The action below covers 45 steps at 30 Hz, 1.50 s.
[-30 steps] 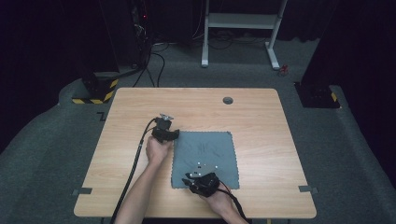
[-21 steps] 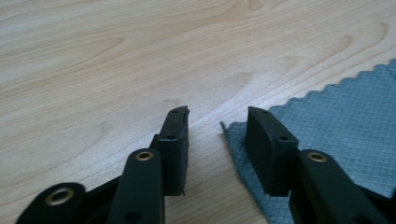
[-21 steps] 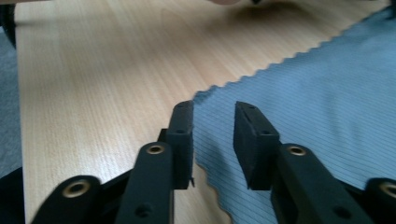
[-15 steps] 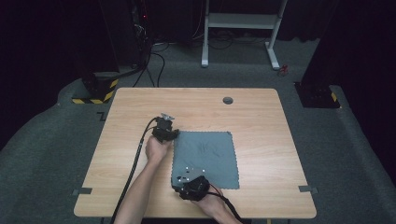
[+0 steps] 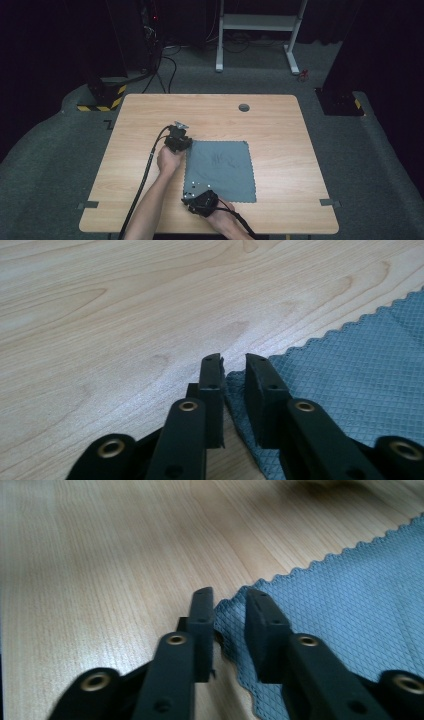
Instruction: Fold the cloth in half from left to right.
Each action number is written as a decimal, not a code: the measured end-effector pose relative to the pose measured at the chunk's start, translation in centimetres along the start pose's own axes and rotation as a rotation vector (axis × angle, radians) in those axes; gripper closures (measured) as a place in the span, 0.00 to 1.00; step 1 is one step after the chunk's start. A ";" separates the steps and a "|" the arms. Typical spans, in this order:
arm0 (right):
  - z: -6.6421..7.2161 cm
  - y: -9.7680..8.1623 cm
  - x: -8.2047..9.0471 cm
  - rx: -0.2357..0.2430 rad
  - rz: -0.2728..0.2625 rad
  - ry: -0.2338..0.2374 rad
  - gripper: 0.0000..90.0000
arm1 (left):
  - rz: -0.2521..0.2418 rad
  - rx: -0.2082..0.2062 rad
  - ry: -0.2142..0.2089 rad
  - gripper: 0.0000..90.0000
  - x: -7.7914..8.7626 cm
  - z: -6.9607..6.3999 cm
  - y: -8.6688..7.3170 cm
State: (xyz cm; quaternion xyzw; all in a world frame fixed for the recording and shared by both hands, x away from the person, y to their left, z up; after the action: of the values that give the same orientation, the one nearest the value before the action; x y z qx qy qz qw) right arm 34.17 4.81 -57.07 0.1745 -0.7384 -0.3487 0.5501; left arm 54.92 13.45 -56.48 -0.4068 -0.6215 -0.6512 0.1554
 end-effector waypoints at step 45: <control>-0.1 2.1 1.5 0.009 -0.046 0.000 1.00 | -0.031 0.072 -0.155 1.00 2.3 1.6 1.2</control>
State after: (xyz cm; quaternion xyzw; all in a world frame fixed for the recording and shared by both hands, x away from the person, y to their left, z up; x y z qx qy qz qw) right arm 34.01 5.32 -54.53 0.1940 -0.7357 -0.3580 0.5412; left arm 54.93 15.45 -54.17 -0.4404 -0.6607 -0.5975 0.1113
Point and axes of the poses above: each handheld gripper's, and its own axes: x roughly backward along the jaws, y roughly out of its top, z roughly to its left, the point moved 7 cm from there along -x, roughly forward along the jaws, and after that the axes turned 7 degrees about x, right-handed, at the moved point
